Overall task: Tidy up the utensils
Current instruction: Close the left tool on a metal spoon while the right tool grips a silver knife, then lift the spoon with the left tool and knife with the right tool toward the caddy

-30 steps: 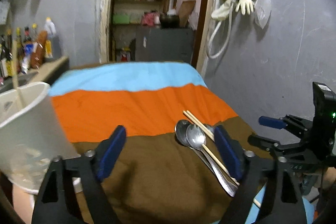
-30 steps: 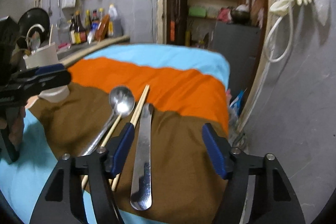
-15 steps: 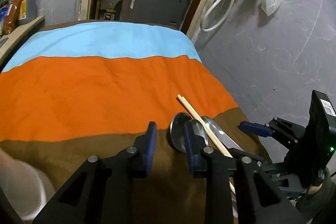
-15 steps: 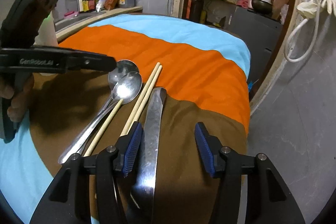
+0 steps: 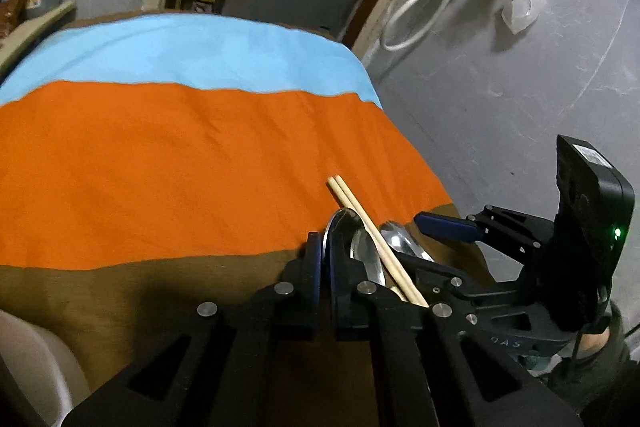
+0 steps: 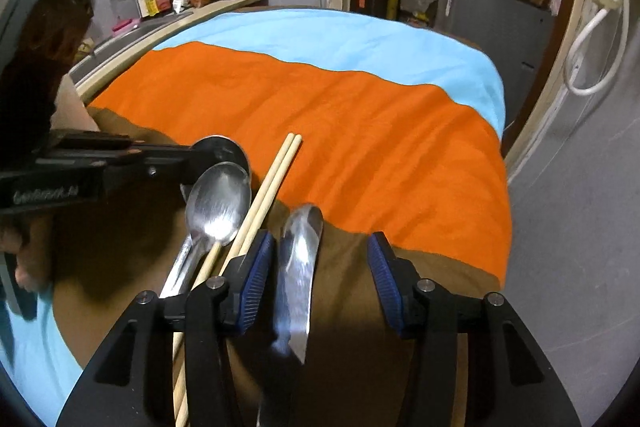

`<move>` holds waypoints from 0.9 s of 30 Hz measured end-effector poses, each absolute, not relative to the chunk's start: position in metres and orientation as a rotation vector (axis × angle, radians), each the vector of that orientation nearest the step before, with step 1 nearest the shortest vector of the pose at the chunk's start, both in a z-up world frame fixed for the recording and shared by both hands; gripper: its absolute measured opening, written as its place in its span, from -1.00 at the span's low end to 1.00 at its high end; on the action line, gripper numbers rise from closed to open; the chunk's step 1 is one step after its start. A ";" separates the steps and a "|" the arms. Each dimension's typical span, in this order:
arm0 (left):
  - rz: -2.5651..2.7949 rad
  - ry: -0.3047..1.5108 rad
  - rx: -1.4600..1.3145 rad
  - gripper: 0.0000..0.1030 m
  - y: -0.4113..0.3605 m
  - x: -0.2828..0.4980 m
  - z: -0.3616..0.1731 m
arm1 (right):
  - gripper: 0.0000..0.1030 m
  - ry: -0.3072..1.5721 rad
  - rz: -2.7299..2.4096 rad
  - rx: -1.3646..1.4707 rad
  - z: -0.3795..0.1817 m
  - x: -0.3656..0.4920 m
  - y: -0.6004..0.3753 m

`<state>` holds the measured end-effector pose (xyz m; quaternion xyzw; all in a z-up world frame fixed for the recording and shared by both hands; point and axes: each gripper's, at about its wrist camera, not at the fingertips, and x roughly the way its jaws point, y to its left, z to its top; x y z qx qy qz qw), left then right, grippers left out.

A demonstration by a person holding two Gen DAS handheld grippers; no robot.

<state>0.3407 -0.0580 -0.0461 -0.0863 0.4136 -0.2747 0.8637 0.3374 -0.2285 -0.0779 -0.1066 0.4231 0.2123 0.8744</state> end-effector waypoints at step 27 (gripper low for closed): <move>-0.416 0.412 -0.062 -0.99 -0.050 0.253 0.020 | -0.66 0.428 0.412 -0.292 -0.034 0.243 -0.217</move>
